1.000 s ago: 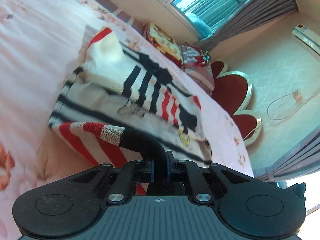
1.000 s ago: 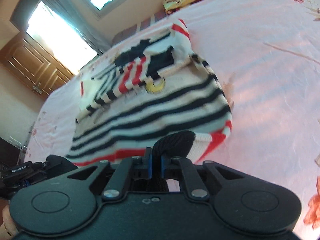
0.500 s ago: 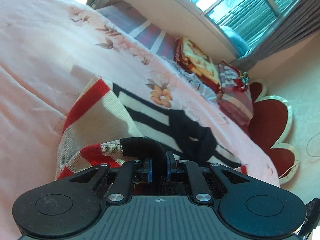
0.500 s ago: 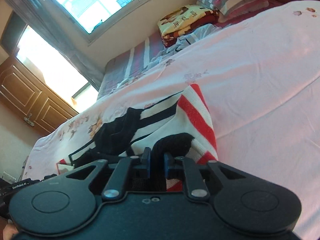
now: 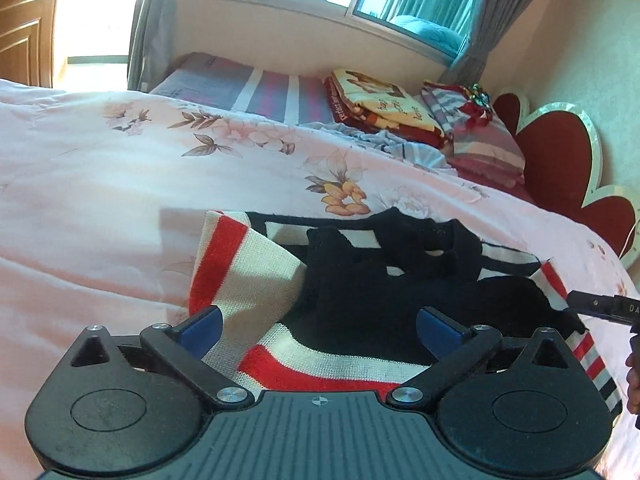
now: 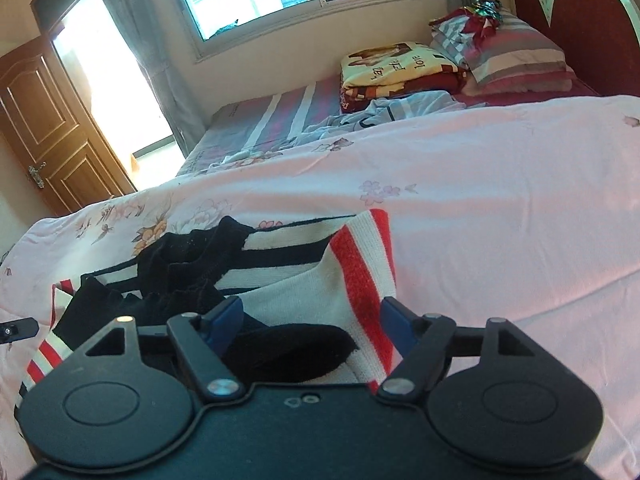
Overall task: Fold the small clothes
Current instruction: 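Lift the hem with both grippers and fold it over toward the collar, then lay the hem on the collar and open both grippers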
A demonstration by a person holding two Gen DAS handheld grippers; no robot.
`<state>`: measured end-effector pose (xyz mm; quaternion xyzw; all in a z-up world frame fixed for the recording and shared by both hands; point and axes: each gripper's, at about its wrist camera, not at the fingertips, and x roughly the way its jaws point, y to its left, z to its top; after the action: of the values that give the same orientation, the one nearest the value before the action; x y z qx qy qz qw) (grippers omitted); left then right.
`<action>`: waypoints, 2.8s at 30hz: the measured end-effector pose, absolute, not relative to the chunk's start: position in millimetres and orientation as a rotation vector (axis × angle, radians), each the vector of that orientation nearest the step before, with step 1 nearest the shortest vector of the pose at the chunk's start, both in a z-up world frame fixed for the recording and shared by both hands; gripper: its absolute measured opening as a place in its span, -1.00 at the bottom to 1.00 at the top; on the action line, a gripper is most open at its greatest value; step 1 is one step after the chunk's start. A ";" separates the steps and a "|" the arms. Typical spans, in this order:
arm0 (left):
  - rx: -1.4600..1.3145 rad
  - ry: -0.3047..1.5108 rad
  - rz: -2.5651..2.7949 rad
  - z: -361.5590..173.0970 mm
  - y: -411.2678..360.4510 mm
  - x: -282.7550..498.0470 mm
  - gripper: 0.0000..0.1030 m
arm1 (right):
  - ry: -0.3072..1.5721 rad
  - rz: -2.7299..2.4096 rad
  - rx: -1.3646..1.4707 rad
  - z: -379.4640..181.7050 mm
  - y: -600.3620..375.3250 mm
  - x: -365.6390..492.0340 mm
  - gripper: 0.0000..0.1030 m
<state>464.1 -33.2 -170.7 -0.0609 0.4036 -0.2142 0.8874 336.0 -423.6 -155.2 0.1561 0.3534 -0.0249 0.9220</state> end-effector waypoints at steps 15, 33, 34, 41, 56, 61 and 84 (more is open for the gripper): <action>-0.019 0.854 -0.515 -188.5 -55.5 460.2 -0.19 | 0.669 0.153 0.158 -148.0 -410.9 319.7 0.92; -0.123 0.844 -0.472 -193.4 -54.1 465.5 -0.76 | 0.794 0.230 -0.099 -172.6 -386.1 353.1 -0.69; -0.142 0.838 -0.467 -193.1 -52.9 465.3 -0.76 | 0.786 0.224 -0.067 -170.3 -388.8 355.8 -0.79; -0.154 0.723 -0.442 -173.9 -54.6 459.2 -0.89 | 0.735 0.146 0.056 -158.8 -400.2 363.1 -0.89; -0.173 0.794 -0.381 -181.0 -51.2 496.9 -0.97 | 0.765 -0.040 0.118 -169.6 -415.6 400.2 -0.85; -0.107 0.796 -0.386 -184.6 -51.3 473.1 0.99 | 0.743 0.002 0.198 -166.6 -419.3 381.2 0.01; -0.107 0.749 -0.184 -194.0 -33.8 481.5 -0.99 | 0.753 -0.144 0.153 -180.8 -410.2 392.5 -0.73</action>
<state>481.5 -33.8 -194.0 -0.0521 0.3649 -0.0896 0.9253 392.5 -410.2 -180.8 0.0743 0.3670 -0.0700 0.9246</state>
